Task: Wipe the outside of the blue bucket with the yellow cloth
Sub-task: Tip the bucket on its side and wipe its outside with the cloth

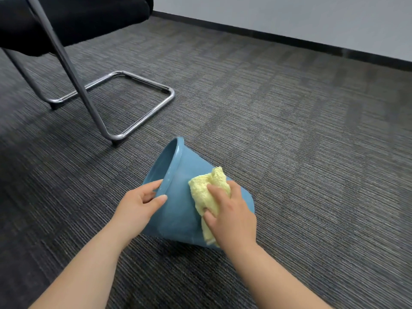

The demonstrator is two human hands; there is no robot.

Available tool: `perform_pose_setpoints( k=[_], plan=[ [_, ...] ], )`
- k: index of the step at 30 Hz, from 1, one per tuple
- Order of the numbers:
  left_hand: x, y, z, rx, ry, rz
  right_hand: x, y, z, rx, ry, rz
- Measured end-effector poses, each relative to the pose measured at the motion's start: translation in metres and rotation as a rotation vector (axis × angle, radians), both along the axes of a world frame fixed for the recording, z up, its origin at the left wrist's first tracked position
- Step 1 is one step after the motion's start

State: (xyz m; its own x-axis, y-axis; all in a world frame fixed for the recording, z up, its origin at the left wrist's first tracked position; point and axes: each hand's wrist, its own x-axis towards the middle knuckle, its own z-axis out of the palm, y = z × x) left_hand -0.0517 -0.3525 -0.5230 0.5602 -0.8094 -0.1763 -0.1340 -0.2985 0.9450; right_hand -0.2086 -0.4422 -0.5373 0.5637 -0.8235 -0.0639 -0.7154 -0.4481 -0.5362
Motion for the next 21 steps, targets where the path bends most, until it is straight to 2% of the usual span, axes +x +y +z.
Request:
perform_pose_setpoints(
  k=[8, 12, 15, 21],
  plan=[
    [0.004, 0.004, 0.0, 0.031, -0.014, 0.005, -0.02, -0.019, -0.009, 0.109, 0.155, -0.216],
    [0.002, 0.002, 0.001, 0.054, -0.029, 0.012, -0.006, -0.007, -0.005, 0.036, 0.053, -0.101],
    [0.0, 0.0, 0.002, 0.065, -0.05, 0.065, -0.004, -0.002, -0.009, -0.006, 0.047, -0.018],
    [-0.003, -0.001, 0.005, 0.107, -0.094, 0.064, -0.022, -0.018, -0.02, 0.107, 0.133, -0.204]
  ],
)
